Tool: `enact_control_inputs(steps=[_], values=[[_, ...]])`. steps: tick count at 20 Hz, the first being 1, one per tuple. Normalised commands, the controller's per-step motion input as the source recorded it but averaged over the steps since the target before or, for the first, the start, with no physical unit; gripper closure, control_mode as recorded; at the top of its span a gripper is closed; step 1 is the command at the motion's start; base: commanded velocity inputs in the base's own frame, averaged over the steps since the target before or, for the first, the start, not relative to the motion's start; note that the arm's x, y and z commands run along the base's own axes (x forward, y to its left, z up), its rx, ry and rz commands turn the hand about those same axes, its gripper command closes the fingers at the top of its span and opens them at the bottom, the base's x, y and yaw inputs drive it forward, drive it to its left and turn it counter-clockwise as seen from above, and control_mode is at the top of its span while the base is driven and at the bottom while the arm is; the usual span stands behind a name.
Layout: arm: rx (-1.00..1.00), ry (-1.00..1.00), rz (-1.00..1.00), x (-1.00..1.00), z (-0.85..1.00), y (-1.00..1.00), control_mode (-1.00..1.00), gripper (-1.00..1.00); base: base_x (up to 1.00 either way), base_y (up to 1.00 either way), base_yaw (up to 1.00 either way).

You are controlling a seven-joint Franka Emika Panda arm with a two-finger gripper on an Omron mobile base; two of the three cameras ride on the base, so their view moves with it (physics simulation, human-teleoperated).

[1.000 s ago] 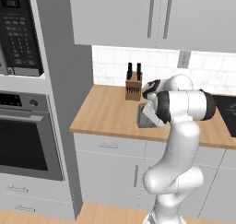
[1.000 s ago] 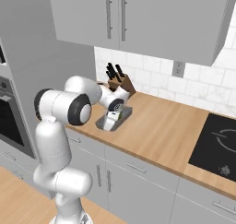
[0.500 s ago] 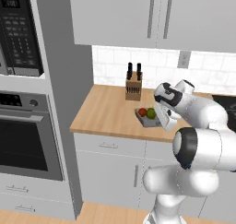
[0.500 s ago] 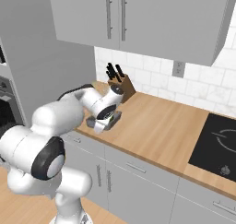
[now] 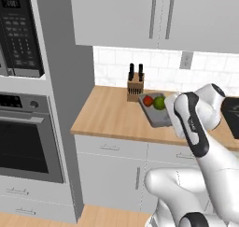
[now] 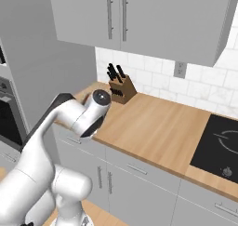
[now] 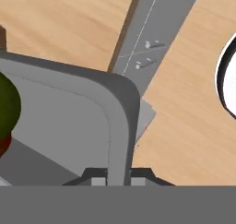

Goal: Take the meat container that has the shrimp and place it on the second highest rack of the freezer. Then take the vegetable container that has the lime and tomato and place it on the highest rack of the freezer.

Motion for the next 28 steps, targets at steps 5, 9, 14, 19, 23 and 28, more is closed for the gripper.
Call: enact_control_inputs(steps=[5,9,14,19,23,28], values=[[-0.20,-0.05,0.69,-0.39,1.00,0.00,-1.00,1.00,0.00,0.00,0.00],[-0.31,-0.10,0.86,-0.39,1.00,-0.04,-1.00,1.00,0.00,0.00,0.00],[-0.30,-0.12,0.82,-0.48,0.94,-0.04,-1.00,1.00,0.00,0.00,0.00],[-0.26,-0.20,0.70,-0.74,0.53,-0.09,-1.00,1.00,0.00,0.00,0.00],[-0.13,-0.28,0.43,-1.00,0.28,-0.25,-1.00,1.00,0.00,0.00,0.00],[0.00,-0.02,0.03,-0.11,0.01,0.00,-1.00,1.00,0.00,0.00,0.00]])
